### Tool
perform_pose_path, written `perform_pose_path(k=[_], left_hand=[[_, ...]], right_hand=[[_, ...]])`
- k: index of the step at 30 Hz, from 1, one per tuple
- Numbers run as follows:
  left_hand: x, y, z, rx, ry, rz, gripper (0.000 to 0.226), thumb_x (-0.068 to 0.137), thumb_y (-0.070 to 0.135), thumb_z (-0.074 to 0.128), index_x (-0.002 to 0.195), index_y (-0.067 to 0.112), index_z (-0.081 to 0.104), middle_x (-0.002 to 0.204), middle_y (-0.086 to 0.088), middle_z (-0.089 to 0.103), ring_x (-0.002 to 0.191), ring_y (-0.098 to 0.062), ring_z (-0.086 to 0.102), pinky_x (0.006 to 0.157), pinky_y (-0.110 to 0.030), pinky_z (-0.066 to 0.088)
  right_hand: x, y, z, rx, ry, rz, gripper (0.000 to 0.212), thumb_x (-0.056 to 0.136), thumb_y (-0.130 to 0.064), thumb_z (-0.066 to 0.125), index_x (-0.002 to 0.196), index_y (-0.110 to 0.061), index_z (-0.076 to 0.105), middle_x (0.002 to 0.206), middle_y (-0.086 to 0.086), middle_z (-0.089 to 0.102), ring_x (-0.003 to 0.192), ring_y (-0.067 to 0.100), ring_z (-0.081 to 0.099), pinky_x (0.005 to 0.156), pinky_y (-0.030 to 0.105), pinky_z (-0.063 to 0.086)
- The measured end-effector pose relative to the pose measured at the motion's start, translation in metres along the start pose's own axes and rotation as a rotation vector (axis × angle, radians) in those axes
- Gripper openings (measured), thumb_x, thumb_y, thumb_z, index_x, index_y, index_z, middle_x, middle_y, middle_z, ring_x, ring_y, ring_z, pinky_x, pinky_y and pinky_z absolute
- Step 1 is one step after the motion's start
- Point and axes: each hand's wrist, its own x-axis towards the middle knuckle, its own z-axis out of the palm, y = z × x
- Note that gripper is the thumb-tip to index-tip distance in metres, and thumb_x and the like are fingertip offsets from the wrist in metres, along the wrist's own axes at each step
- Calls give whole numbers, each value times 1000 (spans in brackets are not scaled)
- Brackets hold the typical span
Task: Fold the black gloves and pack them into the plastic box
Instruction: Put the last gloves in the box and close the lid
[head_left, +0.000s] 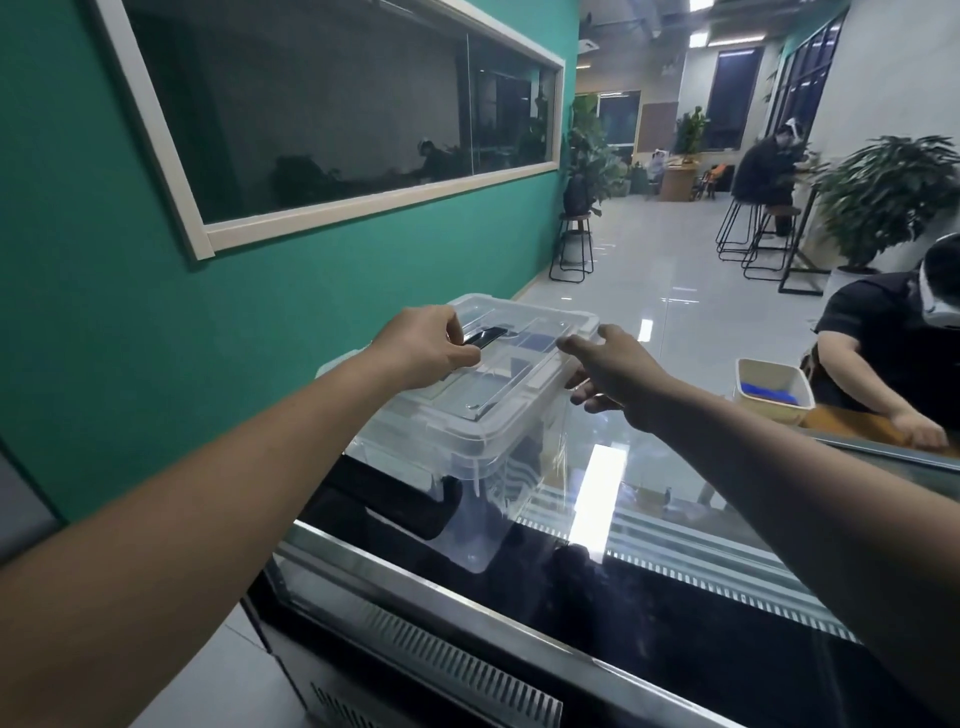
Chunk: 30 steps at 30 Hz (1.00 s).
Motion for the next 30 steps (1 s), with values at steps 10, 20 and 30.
perform_pose_path(k=[10,20,30], left_hand=[[-5,7,5,147,-22,28,31,100,48,67,110,19,60,100,-4,68,87,-26,60,72,-39,45],[-2,-7,-21,173,-140,189,37,103,52,66,132,30,67,122,2,60,109,-22,62,91,-37,49],[-29,-81,-47,16,174,-117,36,105,48,65,135,29,68,155,-3,56,145,-28,52,117,-46,41]], right_hand=[[2,10,1,234,-21,95,69,102,-34,71,156,-8,38,93,17,67,60,20,65,55,30,57],[-29,7,17,532,-42,250,38,94,-26,82,115,-1,62,87,17,70,73,27,73,73,34,61],[-2,7,4,8,208,48,100,93,-46,77,166,-17,16,159,17,40,123,34,57,72,26,47]])
